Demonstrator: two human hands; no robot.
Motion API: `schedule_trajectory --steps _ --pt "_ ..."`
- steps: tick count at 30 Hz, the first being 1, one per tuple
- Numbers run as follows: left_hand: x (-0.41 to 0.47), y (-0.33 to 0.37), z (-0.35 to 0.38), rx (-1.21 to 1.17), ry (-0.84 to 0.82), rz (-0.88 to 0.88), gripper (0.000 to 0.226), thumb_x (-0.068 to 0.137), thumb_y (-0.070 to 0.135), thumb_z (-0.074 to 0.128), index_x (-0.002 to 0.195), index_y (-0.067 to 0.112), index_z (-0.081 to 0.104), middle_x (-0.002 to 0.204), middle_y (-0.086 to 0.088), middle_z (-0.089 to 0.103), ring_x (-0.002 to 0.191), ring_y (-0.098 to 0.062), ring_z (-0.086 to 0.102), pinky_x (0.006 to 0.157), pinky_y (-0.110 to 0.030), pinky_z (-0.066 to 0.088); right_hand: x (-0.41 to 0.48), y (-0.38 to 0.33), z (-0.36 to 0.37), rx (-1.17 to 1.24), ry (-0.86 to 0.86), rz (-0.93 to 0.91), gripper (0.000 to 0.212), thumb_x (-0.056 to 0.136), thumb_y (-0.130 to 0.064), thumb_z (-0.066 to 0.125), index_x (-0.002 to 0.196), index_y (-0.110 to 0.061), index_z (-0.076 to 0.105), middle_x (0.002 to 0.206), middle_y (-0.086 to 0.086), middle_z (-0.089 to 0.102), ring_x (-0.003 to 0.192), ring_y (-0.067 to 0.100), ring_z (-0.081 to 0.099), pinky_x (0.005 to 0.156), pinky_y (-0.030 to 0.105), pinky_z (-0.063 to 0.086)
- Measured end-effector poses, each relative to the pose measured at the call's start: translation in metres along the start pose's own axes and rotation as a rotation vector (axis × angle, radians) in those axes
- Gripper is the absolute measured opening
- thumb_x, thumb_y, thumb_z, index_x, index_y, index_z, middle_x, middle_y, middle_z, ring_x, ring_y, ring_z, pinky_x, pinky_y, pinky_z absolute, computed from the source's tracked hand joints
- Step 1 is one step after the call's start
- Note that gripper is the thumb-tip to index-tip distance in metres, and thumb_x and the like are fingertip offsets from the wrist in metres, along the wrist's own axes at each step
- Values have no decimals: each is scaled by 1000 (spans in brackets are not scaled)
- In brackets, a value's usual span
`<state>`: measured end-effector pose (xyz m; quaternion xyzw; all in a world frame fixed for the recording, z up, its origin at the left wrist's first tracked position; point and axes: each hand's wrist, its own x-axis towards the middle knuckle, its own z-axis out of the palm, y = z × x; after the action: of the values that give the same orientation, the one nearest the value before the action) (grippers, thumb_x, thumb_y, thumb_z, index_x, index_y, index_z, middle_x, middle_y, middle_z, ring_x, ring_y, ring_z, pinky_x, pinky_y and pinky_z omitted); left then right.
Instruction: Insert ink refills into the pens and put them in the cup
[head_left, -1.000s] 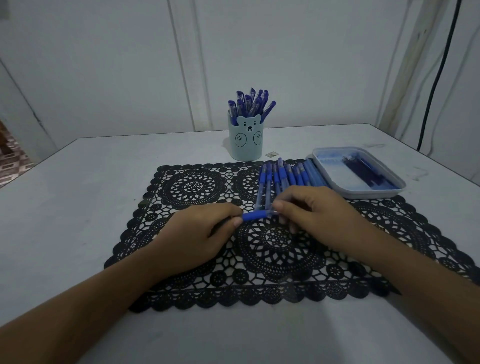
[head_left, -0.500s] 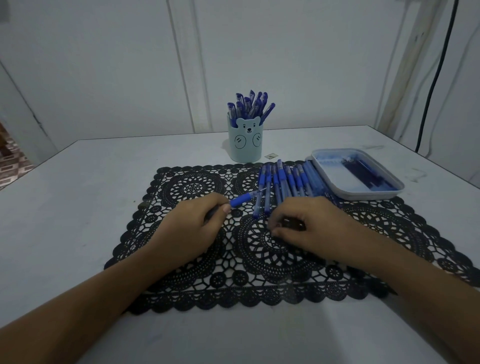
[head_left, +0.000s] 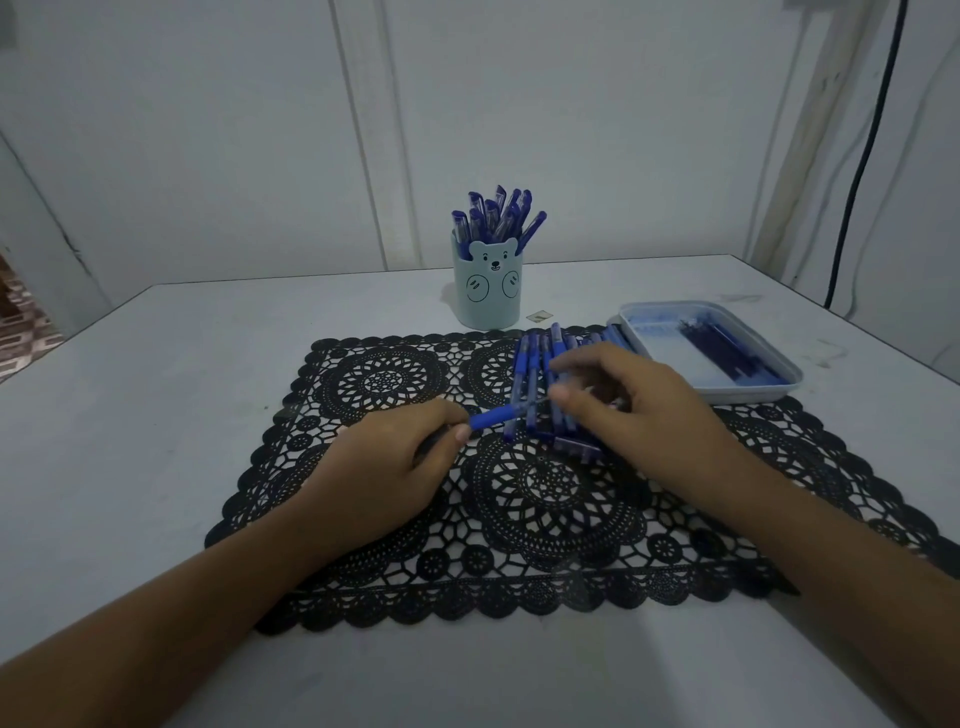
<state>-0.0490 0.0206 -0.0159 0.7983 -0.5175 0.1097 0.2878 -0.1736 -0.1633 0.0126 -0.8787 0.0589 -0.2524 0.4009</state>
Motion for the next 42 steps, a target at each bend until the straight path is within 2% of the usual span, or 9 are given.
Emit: schedule_trajectory --steps 4,8,11,14,18,22,27,35,42 --pt "-1 1 -1 31 -33 99 30 90 38 37 97 22 61 63 21 46 55 6 44 49 -8 29 0 -3 7 21 -112 24 14 82 -22 64 82 -37 63 68 -16 61 64 -5 53 61 8 44" --pt "0 -1 1 10 -6 35 29 88 43 37 95 27 60 59 18 49 55 3 46 49 -12 31 4 3 -3 193 -79 154 13 87 -12 58 79 -21 64 63 -8 61 57 2 55 56 16 48" --pt "2 -4 0 -12 5 -81 21 87 42 39 92 34 58 58 10 54 55 -6 49 47 -20 33 12 15 -17 396 44 298 15 90 -8 50 79 -13 59 66 -2 62 58 9 54 56 22 46" --pt "3 -10 -3 -1 20 -109 16 88 41 39 91 35 55 58 8 54 54 -6 49 45 -19 31 22 26 -30 511 361 371 17 90 -7 51 76 -12 57 66 0 59 59 11 51 55 22 43" --pt "5 -16 -4 -42 62 -144 16 86 40 41 88 32 55 57 6 53 49 -5 45 43 -21 32 20 35 -39 -3 600 179 4 87 -11 54 84 -10 57 73 -3 59 67 7 53 59 12 39" --pt "4 -16 -2 -36 48 -137 18 86 40 41 89 31 56 59 5 54 50 -9 46 44 -24 35 18 46 -29 -515 447 32 7 88 -10 53 83 -5 55 74 4 54 64 15 47 59 21 31" --pt "4 -15 -3 -31 38 -127 21 84 41 39 89 30 56 56 6 52 50 -6 45 43 -21 32 19 60 -19 -829 227 11 12 89 -13 50 89 -2 54 84 13 56 73 27 52 59 32 38" --pt "4 -17 -3 -27 21 -111 21 84 41 40 89 30 57 57 5 53 50 -10 47 43 -25 35 23 60 -30 -725 286 10 18 89 -20 52 93 -7 63 90 12 59 79 27 55 68 32 42" --pt "4 -17 -2 -18 8 -112 21 84 42 39 88 31 57 57 6 54 51 -9 47 44 -26 36 35 88 -68 -796 324 377 22 88 -22 48 81 -5 61 87 18 61 84 34 56 72 36 44"
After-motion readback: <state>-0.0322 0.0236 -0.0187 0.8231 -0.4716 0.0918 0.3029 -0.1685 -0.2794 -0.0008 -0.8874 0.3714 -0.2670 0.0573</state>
